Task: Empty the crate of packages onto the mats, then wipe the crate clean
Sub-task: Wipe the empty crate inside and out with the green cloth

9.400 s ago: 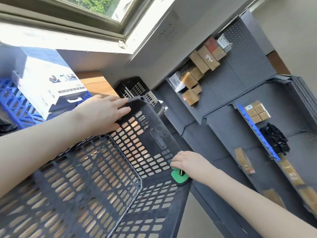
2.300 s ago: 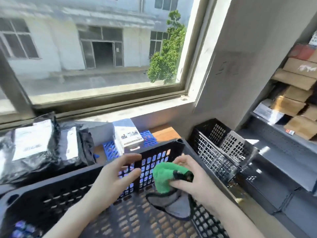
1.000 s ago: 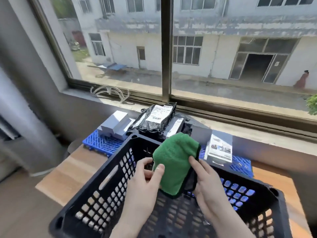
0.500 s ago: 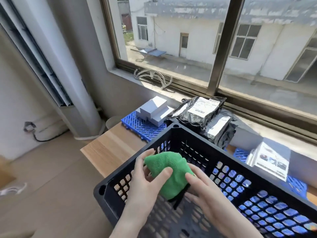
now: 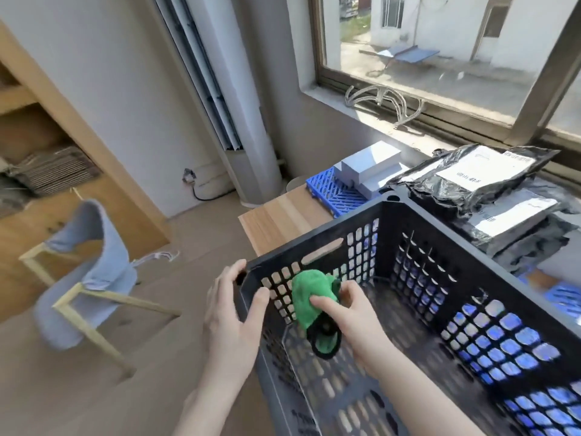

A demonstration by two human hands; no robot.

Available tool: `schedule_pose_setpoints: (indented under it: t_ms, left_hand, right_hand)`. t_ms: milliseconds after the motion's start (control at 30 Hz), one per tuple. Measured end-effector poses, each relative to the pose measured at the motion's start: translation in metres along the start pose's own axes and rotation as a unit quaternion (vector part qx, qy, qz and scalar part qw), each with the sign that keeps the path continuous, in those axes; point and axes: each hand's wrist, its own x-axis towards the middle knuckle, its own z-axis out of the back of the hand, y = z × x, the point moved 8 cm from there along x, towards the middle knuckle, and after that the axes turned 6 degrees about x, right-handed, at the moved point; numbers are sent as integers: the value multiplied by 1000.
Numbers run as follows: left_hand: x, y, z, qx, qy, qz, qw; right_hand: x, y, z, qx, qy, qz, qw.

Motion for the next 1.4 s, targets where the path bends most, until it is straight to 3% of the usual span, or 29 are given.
schedule_pose_setpoints:
  t_ms: [167,267,400,533,633,767,933,1100,1233,1400]
  left_hand:
    - [2,9,-28,7,74,46,996]
    - [2,7,-29,47,83,30,995]
    - [2,3,-31,100,98,-8,990]
    - [4,0,-34,127,113,-30,985]
    - [6,0,-36,159,122,-39,979]
    - [6,1,-37,181,131,-42,974]
    - [5,1,-37,192,134,-34,972]
    - [6,0,-39,194,138,-31,971]
    - [6,0,-38,176,134,-31,975]
    - [5,3,-36,140,120,-17,983]
  right_hand:
    - [-1,-22,-42,-88,39,64,993]
    - [-10,-21,-66,-62,60,112,990]
    - [-13,-10,-76,26,19,160,987]
    - [-9,-15,-91,-28,82,243,966]
    - [5,-40,-86,-102,76,273,954]
    - [25,-88,-80,-168,61,222,958]
    - [49,-151,-64,-266,65,52,960]
    - [46,-148,-64,-200,32,11,979]
    - [22,-104,-71,-113,36,98,988]
    - [-18,-19,-83,-23,48,305,951]
